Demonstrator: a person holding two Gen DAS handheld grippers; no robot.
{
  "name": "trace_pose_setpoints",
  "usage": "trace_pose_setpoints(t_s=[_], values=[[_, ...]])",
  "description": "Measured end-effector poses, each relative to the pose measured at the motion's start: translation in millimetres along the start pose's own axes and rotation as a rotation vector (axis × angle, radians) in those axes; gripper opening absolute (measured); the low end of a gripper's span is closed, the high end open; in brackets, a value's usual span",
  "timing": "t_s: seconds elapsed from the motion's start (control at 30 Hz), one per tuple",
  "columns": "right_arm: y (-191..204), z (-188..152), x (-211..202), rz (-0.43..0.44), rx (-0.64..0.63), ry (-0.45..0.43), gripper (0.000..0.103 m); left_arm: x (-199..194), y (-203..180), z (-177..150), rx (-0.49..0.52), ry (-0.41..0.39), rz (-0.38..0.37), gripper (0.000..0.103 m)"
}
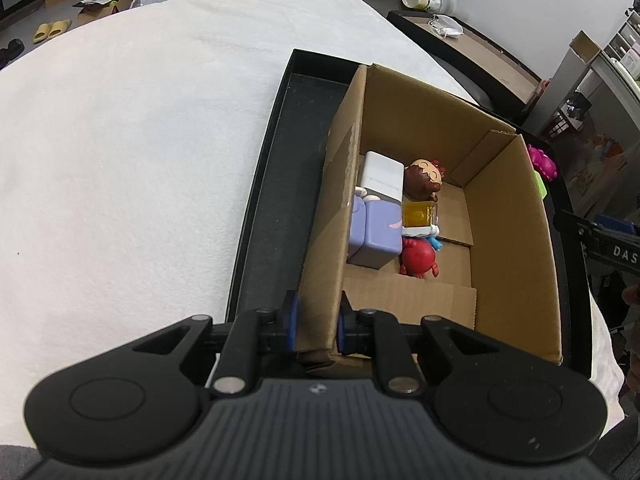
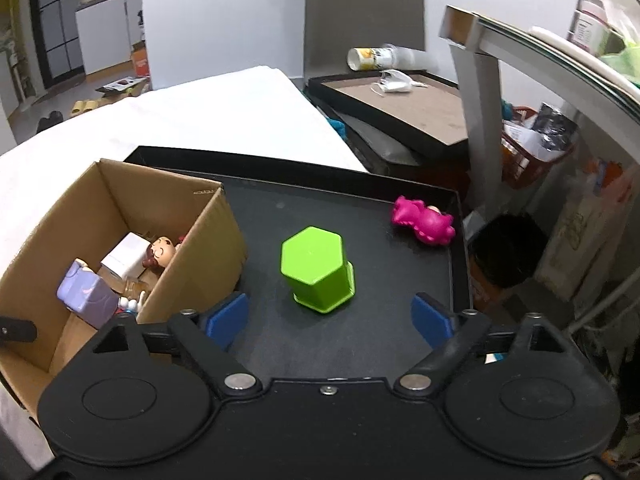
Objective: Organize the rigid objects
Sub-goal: 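Move the right gripper to the lime-green hexagonal cup and grasp it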
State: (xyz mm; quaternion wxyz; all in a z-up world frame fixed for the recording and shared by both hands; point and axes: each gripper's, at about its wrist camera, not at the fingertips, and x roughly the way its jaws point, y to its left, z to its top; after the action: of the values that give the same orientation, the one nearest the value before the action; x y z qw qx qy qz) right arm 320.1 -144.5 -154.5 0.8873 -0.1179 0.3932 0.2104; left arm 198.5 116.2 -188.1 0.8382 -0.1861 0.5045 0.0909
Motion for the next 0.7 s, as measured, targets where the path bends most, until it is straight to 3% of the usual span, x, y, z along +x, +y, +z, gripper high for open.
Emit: trace_pose_setpoints(t_s=[0.7], values=[[-3, 6, 48, 0.033, -0.03, -0.025, 0.087, 3, -6, 3, 0.004, 0.022, 0.039, 0.015]])
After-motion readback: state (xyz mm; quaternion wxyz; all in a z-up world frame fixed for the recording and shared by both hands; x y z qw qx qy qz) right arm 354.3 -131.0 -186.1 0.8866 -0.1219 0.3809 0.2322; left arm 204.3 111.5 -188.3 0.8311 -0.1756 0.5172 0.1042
